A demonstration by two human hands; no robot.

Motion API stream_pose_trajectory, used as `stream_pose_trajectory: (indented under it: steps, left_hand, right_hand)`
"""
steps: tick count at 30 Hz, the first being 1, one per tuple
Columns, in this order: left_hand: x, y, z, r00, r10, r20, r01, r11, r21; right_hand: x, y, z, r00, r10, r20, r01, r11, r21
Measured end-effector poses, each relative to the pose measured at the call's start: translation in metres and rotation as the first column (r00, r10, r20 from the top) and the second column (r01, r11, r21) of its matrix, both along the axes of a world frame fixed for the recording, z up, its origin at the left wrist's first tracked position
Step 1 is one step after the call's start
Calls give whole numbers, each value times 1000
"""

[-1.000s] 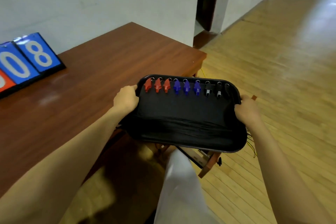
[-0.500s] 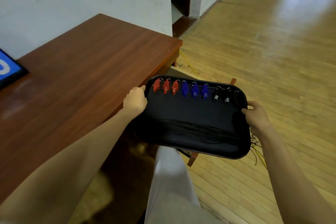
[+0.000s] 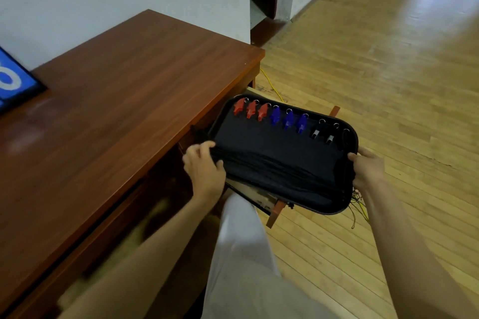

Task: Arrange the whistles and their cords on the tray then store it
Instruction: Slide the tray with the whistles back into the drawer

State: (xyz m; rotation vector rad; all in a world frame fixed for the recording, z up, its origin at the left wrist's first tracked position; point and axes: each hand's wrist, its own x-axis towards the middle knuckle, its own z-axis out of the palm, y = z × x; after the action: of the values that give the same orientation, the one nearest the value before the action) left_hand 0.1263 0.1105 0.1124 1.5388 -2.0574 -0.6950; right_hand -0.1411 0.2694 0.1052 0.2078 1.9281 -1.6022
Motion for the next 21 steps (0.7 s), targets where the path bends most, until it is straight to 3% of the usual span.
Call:
stream_pose_trajectory:
  steps: [1,3,4,6,10,15,21]
  left_hand:
    - [0,10,-6,992,117,-53,-111,988,112]
    - [-5,21,-13,904,350,-247,-215,869,446]
    - [-10,22,-16,821,456,-342,-187,782,594]
    - [-18,22,-19,687,586,-431,-87,655,751]
    - [-32,28,-24,631,613,-474,31,591,806]
    - [-28,27,-36,603,657,-453,-17,579,815]
    - [-22,23,-33,547,699,-461,0,550,835]
  right_hand:
    - [2,0,-1,1000,-9,14,9,1000,-6]
    - [5,-1,-3,999,-25,27,25,1000,-8]
    - [6,-1,-4,999,-35,29,35,999,-9]
    - [9,-2,-6,999,-39,29,39,999,-11]
    - [16,-4,-7,999,-30,33,30,1000,-8]
    - [16,-8,-9,998,50,-29,-49,998,48]
    - [8,-21,-6,957,277,-85,-241,925,294]
